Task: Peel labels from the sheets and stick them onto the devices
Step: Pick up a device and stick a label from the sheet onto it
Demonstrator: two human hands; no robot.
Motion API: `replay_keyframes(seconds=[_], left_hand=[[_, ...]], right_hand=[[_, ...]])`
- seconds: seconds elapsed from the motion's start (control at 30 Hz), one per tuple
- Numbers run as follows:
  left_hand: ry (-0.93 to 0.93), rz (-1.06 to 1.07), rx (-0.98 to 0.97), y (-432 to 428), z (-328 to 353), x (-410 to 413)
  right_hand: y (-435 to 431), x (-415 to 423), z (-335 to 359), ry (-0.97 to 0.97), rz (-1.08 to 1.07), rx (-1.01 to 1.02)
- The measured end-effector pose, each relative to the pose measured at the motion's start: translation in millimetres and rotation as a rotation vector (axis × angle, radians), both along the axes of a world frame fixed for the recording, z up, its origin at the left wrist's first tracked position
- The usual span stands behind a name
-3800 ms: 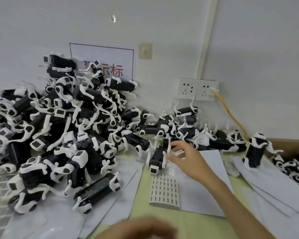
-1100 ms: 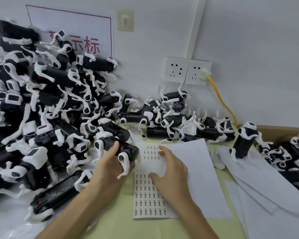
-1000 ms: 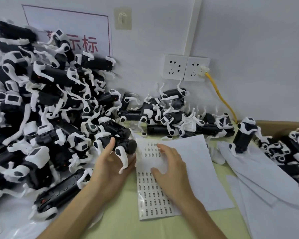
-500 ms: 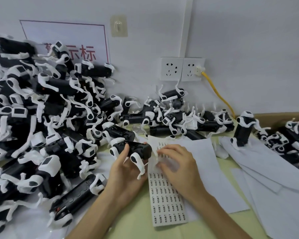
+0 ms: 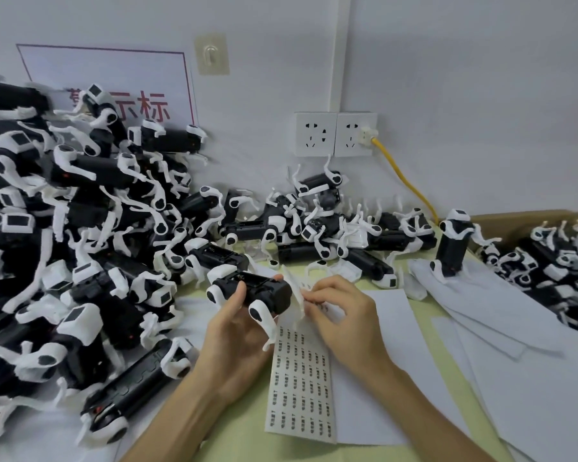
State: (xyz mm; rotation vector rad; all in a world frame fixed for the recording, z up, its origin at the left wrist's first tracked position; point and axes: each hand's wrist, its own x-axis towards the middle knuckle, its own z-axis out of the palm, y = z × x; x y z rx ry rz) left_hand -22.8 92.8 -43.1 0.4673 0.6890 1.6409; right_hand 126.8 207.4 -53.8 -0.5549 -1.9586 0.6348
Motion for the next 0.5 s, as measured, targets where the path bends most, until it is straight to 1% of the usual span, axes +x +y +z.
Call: replay_keyframes(seconds=[0.17, 0.23, 0.3, 0.4, 0.5], left_hand=[[-0.017, -0.014, 0.015, -2.0, 4.6, 5.0], [-0.002, -0.001, -0.01, -1.4, 4.7, 6.7], [-0.025, 0.006, -0.028, 0.0, 3.9, 8.4], [-0.069, 0.04, -0.03, 2.0, 2.7, 8.6], [-0.006, 0.073, -0.064, 2.3, 1.2, 7.9]], right_hand=[[3.0, -1.2, -3.2, -0.001, -0.035, 0.095], [4.5, -1.7, -3.6, 0.002, -0.06, 0.118], [6.4, -0.6, -3.8, 0.011, -0.062, 0.092], [5.1, 0.9, -3.2, 0.039, -0.009, 0.024], [3.0, -0.6, -2.9, 0.039, 0.034, -0.023]])
